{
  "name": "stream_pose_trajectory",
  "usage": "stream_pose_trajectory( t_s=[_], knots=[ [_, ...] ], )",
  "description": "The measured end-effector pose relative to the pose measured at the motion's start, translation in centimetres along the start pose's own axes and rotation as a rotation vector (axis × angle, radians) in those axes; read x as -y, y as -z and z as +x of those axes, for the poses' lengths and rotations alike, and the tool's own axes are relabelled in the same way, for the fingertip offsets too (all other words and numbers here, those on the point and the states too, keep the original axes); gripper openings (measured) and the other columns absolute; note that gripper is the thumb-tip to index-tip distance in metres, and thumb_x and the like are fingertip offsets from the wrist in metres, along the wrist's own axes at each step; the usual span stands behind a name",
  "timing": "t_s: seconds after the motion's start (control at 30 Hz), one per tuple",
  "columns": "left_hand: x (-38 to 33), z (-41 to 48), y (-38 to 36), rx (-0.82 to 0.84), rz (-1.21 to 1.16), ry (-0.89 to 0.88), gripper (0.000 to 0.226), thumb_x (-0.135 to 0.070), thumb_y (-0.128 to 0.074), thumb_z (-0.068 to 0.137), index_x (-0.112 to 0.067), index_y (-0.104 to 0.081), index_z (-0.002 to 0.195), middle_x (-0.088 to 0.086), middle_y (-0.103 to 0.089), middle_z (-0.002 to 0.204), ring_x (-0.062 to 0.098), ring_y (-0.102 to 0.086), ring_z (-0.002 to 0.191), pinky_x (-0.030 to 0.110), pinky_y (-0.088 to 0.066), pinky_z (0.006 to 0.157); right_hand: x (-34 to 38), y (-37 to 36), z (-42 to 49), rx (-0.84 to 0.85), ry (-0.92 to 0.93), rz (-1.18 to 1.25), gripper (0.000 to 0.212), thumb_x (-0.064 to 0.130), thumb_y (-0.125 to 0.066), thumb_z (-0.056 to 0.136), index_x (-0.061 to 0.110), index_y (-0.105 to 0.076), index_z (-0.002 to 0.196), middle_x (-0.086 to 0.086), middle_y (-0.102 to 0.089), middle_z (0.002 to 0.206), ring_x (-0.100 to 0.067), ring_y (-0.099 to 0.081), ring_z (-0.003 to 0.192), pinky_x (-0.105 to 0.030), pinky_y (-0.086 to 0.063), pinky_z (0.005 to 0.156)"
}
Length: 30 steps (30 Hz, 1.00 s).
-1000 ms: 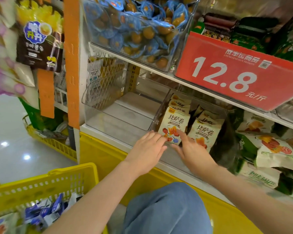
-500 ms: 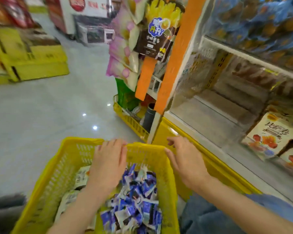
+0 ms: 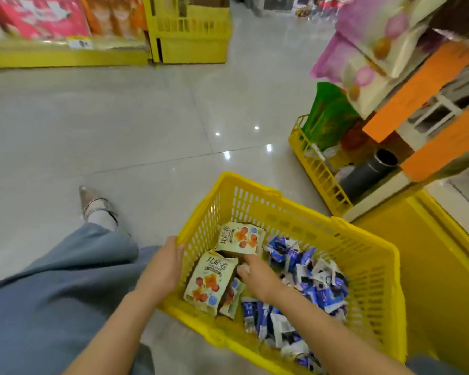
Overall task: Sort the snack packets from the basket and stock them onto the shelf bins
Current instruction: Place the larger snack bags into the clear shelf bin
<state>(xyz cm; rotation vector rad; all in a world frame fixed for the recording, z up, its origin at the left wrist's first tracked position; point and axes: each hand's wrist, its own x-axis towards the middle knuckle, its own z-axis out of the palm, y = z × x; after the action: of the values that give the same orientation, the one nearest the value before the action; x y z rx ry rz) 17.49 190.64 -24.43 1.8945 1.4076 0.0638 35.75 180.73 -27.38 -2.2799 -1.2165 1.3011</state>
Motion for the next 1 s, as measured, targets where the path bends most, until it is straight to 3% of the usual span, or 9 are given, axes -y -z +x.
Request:
stream_pose_trajectory(
  t_s=[0.07, 0.17, 0.33, 0.47, 0.53, 0.6, 0.73, 0.87, 1.0],
  knots=[
    [0.7, -0.2, -0.4, -0.006, -0.047, 0.001, 0.025, -0.026, -0.033, 0.101, -0.005, -0.045, 0.095, 0.020, -0.060, 0.091, 0.034, -0.057, 0.089, 0.036, -0.036, 0.074, -0.3, -2.0, 1.5, 0.056, -0.086, 0.055, 0.036, 0.022, -0.044, 0.099, 0.002, -0.041, 0.128, -0.014, -0.055, 0.119, -0.024, -0.054, 0.101, -0.035, -0.046, 0.087],
    [1.0, 0.0, -0.7, -0.043, -0.034, -0.001, 0.024, -0.027, -0.033, 0.100, -0.007, -0.043, 0.093, 0.018, -0.060, 0.087, 0.033, -0.056, 0.083, 0.038, -0.038, 0.072, -0.5, -4.2, 2.7, 0.110, -0.161, 0.272, 0.061, 0.028, -0.050, 0.096, 0.002, -0.020, 0.142, -0.011, -0.042, 0.143, -0.028, -0.043, 0.128, -0.038, -0.038, 0.107],
    [1.2, 0.4, -0.7, -0.035, -0.010, -0.032, 0.024, -0.031, -0.030, 0.101, -0.010, -0.040, 0.093, 0.014, -0.058, 0.087, 0.031, -0.055, 0.082, 0.042, -0.041, 0.073, -0.6, -6.4, 4.2, -0.067, -0.265, 0.478, 0.075, 0.034, -0.063, 0.087, 0.002, -0.023, 0.142, -0.007, -0.046, 0.137, -0.026, -0.046, 0.127, -0.034, -0.039, 0.105],
    [1.0, 0.4, -0.8, -0.052, -0.014, -0.044, 0.028, -0.035, -0.027, 0.100, -0.012, -0.040, 0.092, 0.009, -0.055, 0.085, 0.027, -0.053, 0.080, 0.039, -0.040, 0.071, -1.3, -7.1, 5.2, 0.032, -0.367, 0.581, 0.049, 0.037, -0.070, 0.081, 0.009, -0.058, 0.119, -0.007, -0.064, 0.120, -0.018, -0.062, 0.098, -0.037, -0.050, 0.093],
    [1.0, 0.4, -0.9, -0.069, -0.016, -0.042, 0.029, -0.036, -0.027, 0.100, -0.011, -0.041, 0.094, 0.010, -0.056, 0.086, 0.028, -0.054, 0.082, 0.042, -0.043, 0.073, -1.7, -7.5, 5.5, 0.031, -0.402, 0.562, 0.062, 0.040, -0.074, 0.076, 0.006, -0.051, 0.123, -0.006, -0.060, 0.120, -0.020, -0.059, 0.104, -0.034, -0.050, 0.090],
    [0.9, 0.2, -1.0, -0.090, -0.016, -0.034, 0.030, -0.037, -0.026, 0.100, -0.011, -0.042, 0.094, 0.010, -0.057, 0.088, 0.030, -0.056, 0.082, 0.045, -0.045, 0.075, -1.8, -7.9, 5.5, -0.032, -0.426, 0.587, 0.067, 0.041, -0.075, 0.075, 0.005, -0.043, 0.122, -0.005, -0.056, 0.113, -0.018, -0.057, 0.100, -0.025, -0.049, 0.074],
    [0.8, -0.3, -1.6, -0.128, -0.015, 0.005, 0.032, -0.038, -0.025, 0.099, -0.011, -0.041, 0.092, 0.009, -0.057, 0.085, 0.029, -0.056, 0.079, 0.043, -0.045, 0.070, -1.1, -8.7, 5.4, -0.003, -0.419, 0.734, 0.048, 0.038, -0.070, 0.081, 0.006, -0.050, 0.112, 0.001, -0.062, 0.095, -0.008, -0.059, 0.080, -0.009, -0.044, 0.052],
    [0.9, -1.4, -2.4, -0.146, -0.039, 0.060, 0.034, -0.039, -0.026, 0.099, -0.011, -0.043, 0.088, 0.008, -0.055, 0.079, 0.027, -0.055, 0.076, 0.043, -0.044, 0.068, -1.2, -8.3, 4.9, -0.049, -0.408, 0.683, 0.065, 0.041, -0.073, 0.076, 0.003, -0.050, 0.123, -0.010, -0.061, 0.117, -0.019, -0.059, 0.101, -0.027, -0.049, 0.086],
    [0.7, -1.1, -2.4, -0.074, -0.098, 0.189, 0.034, -0.037, -0.028, 0.100, -0.010, -0.049, 0.097, 0.010, -0.058, 0.096, 0.030, -0.056, 0.094, 0.043, -0.045, 0.082, -1.6, -4.9, 2.7, -0.054, -0.336, 0.575, 0.075, 0.035, -0.078, 0.073, 0.004, -0.037, 0.128, -0.009, -0.054, 0.125, -0.021, -0.059, 0.110, -0.031, -0.050, 0.092]
  ],
)
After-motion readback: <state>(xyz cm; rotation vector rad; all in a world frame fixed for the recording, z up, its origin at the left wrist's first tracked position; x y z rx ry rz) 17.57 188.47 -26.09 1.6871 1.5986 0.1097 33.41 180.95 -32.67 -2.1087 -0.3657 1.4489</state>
